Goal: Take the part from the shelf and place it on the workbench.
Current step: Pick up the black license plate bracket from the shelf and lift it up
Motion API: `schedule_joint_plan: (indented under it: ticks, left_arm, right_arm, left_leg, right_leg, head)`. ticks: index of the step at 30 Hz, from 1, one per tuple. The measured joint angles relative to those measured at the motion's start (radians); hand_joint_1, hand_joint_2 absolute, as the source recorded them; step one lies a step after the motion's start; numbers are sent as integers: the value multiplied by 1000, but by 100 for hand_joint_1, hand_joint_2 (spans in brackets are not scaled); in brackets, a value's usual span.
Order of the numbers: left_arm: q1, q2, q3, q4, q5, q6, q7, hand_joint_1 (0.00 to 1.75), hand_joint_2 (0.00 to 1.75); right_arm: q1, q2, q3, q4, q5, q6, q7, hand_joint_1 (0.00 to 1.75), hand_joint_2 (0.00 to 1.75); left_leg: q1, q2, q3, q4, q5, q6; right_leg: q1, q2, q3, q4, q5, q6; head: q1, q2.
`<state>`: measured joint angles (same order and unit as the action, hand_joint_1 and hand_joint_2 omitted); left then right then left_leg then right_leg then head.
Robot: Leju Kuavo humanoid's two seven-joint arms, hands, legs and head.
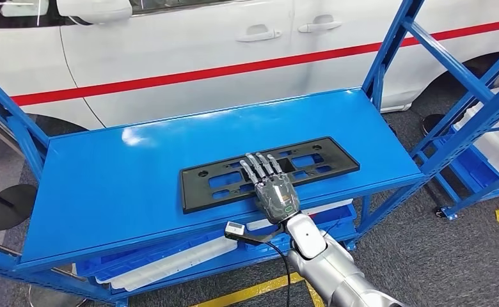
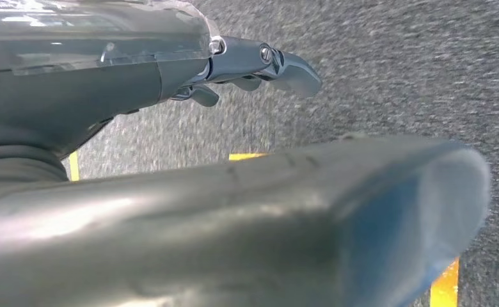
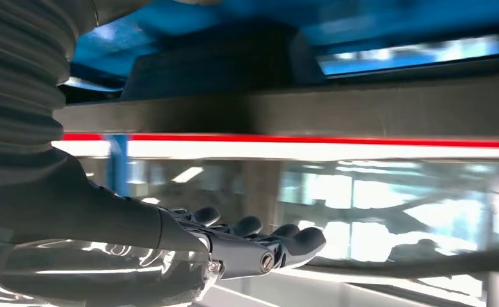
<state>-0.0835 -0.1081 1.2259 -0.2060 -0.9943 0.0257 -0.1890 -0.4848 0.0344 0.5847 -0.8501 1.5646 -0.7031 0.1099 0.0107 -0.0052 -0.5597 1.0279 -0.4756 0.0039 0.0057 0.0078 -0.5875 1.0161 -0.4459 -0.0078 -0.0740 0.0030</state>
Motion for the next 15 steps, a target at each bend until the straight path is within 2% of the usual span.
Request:
schedule_joint_plan:
  ticks: [2, 3, 5, 6, 7, 8, 9, 10, 11, 13, 14, 15]
  left_arm:
    - [1, 0, 0, 0, -1, -1, -2, 0, 0]
    - [1, -1, -1, 0, -1, -1, -3, 0, 0]
    - [0, -1, -1, 0, -1, -2, -5, 0, 0]
    - [0, -1, -1, 0, -1, -2, -6, 0, 0]
    - [0, -1, -1, 0, 0, -3, -8, 0, 0]
    - [0, -1, -1, 0, 0, -4, -10, 0, 0]
    - [1, -1, -1, 0, 0, -5, -11, 0, 0]
    - [1, -1, -1, 0, 1, -5, -12, 0, 0]
    - [1, -1, -1, 0, 1, -6, -12, 0, 0]
    - [0, -3, -1, 0, 1, -9, -12, 0, 0]
    - [0, -4, -1, 0, 1, -11, -12, 0, 0]
    - [0, -5, -1, 0, 1, -12, -12, 0, 0]
  right_arm:
    - [-28, -1, 27, 31, 3, 0, 55, 1, 175]
    - [-39, -1, 37, 45, 4, 0, 69, 15, 175]
    - [-63, -1, 58, 83, 5, 0, 104, 93, 175]
    - [-79, -1, 73, 111, 5, 1, 128, 133, 175]
    - [-95, -1, 90, 143, 6, 1, 150, 161, 175]
    - [-110, -1, 104, 176, 6, 1, 167, 166, 175]
    - [-124, -2, 116, 205, 6, 2, 176, 168, 175]
    - [-138, -2, 124, 231, 6, 3, 181, 169, 175]
    - [-151, -2, 128, 253, 6, 4, 183, 169, 175]
    - [-175, -4, 134, 288, 6, 6, 185, 170, 175]
    - [-183, -4, 136, 303, 6, 6, 186, 171, 175]
    - [-188, -5, 138, 315, 6, 6, 186, 171, 175]
  left_leg:
    - [0, 0, -2, -4, 7, 11]
    - [1, 0, -1, -7, 10, 16]
    - [5, 2, -2, -11, 16, 24]
    - [5, 2, -3, -12, 17, 26]
    - [5, 2, -4, -11, 17, 27]
    - [5, 2, -4, -11, 17, 27]
    - [5, 2, -4, -11, 17, 27]
    - [4, 1, -2, -11, 17, 27]
    - [4, 0, 0, -12, 16, 26]
    - [3, -1, 1, -13, 17, 23]
    - [3, -1, 0, -15, 17, 20]
    - [4, -2, -1, -16, 18, 15]
  right_leg:
    - [-2, 1, -3, 2, 1, 9]
    - [-2, 0, -7, 12, -8, 15]
    - [-7, -1, -42, 89, -56, 27]
    - [-9, -2, -72, 154, -88, 32]
    - [-11, -3, -104, 221, -115, 37]
    - [-13, -3, -126, 267, -126, 39]
    - [-14, -3, -132, 278, -119, 39]
    - [-15, -3, -118, 248, -93, 37]
    - [-14, -3, -86, 182, -55, 32]
    - [-6, -3, -20, 42, -2, 16]
    - [-2, -4, -2, 1, 10, 9]
    - [2, -4, 3, -14, 10, 4]
  head:
    - [0, 0]
    - [0, 0]
    - [0, 0]
    - [0, 0]
    - [0, 0]
    - [0, 0]
    - [0, 0]
    - [0, 0]
    - [0, 0]
    - [0, 0]
    - [0, 0]
    - [0, 0]
